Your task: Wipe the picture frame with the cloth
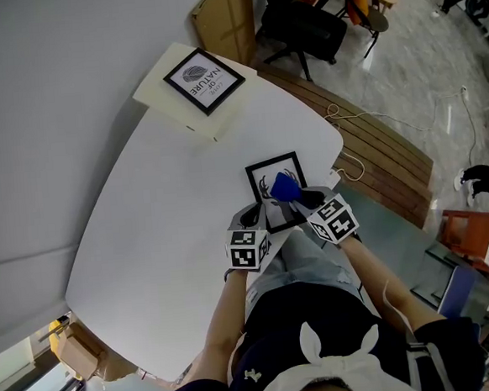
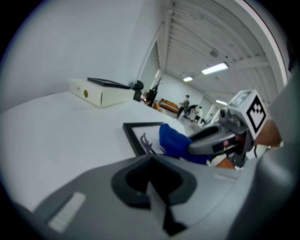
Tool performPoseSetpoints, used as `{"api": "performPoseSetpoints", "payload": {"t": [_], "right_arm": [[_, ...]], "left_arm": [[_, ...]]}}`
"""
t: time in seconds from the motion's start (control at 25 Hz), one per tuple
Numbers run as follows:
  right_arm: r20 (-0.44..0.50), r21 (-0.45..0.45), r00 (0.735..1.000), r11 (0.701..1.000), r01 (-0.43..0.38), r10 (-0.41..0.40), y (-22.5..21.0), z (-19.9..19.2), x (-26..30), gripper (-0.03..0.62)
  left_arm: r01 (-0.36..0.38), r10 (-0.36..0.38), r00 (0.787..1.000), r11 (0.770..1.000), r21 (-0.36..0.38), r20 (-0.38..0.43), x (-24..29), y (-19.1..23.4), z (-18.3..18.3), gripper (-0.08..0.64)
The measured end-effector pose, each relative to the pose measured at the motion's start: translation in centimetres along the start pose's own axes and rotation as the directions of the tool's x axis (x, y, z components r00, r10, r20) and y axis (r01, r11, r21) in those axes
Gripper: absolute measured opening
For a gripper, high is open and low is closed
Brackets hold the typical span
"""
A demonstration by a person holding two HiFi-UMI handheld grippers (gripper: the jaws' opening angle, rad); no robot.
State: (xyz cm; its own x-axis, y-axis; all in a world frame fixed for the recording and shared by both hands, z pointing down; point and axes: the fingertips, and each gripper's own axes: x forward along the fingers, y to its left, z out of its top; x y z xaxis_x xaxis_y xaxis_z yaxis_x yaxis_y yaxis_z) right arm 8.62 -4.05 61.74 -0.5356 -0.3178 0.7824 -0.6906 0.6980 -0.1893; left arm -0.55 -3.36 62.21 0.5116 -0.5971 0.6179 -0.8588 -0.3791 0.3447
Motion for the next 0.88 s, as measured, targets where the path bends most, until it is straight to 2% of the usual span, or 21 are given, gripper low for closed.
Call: {"api": "performPoseSetpoints", "payload": {"t": [0.88], "right_arm": [[0.006,0.071,0.998,0.996,-0.057,0.057,1.4,-1.1,-0.1,0.089]], "left_arm": [[-0.009,0.009,1.000,1.000,0.009,0.003,0.0,0.0,0.0,0.003]]}}
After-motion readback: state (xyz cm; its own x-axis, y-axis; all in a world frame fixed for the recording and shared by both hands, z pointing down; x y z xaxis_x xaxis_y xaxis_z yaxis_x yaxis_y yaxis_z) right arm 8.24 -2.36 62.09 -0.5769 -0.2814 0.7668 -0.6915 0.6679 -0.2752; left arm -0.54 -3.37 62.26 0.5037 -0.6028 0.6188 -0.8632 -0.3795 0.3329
